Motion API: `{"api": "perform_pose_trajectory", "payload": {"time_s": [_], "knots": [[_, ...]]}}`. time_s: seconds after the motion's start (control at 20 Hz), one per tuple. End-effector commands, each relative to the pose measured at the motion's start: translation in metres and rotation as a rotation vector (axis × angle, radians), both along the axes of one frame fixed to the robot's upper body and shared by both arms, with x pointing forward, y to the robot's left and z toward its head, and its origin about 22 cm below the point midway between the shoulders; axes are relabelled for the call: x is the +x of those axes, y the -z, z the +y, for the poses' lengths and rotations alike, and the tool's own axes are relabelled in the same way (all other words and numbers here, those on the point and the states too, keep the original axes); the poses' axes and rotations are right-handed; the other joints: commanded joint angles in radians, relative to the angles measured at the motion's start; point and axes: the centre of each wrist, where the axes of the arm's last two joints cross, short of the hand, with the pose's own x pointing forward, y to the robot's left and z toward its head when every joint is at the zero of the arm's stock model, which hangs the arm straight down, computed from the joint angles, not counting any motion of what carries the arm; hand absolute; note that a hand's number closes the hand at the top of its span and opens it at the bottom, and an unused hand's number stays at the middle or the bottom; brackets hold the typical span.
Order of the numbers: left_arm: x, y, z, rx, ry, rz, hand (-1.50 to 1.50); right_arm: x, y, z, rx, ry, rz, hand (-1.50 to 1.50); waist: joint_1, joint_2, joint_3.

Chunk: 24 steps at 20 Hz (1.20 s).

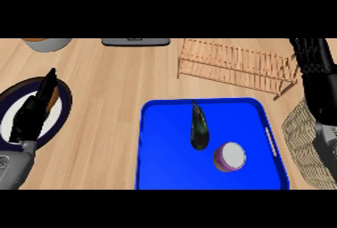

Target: Pick the can from the tray and place it in the tiered shelf

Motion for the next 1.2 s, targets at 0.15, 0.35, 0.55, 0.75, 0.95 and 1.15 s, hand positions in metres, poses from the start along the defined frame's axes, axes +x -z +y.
{"api": "perform_pose_trajectory", "payload": {"time_s": [0.15,0.35,0.55,0.75,0.95,1.15], "knots": [[-0.022,0.05,-0.015,-0.268,-0.087,0.264,0.0,-0.007,0.0,-0.055,-0.068,-0.139,0.06,1.5,0.018,0.019,0.019],[-0.035,0.079,-0.035,-0.444,-0.096,0.42,0.0,-0.02,0.026,-0.119,-0.46,0.107,0.362,1.5,0.028,0.044,0.014],[-0.04,0.08,-0.038,-0.475,-0.104,0.474,0.0,-0.027,0.071,-0.128,-0.188,-0.057,0.436,-1.5,0.032,0.027,0.021],[-0.038,0.072,-0.035,-0.485,-0.101,0.456,0.0,-0.024,0.042,-0.146,-0.272,-0.232,0.411,-1.5,0.029,0.022,0.02],[-0.043,0.077,-0.031,-0.478,-0.111,0.479,0.0,-0.016,0.009,-0.147,-0.355,-0.399,0.437,-1.5,0.024,0.019,0.018],[-0.053,0.078,-0.03,-0.492,-0.115,0.485,0.0,-0.019,0.001,-0.128,-0.439,-0.49,0.476,-1.5,0.021,0.015,0.017]]}}
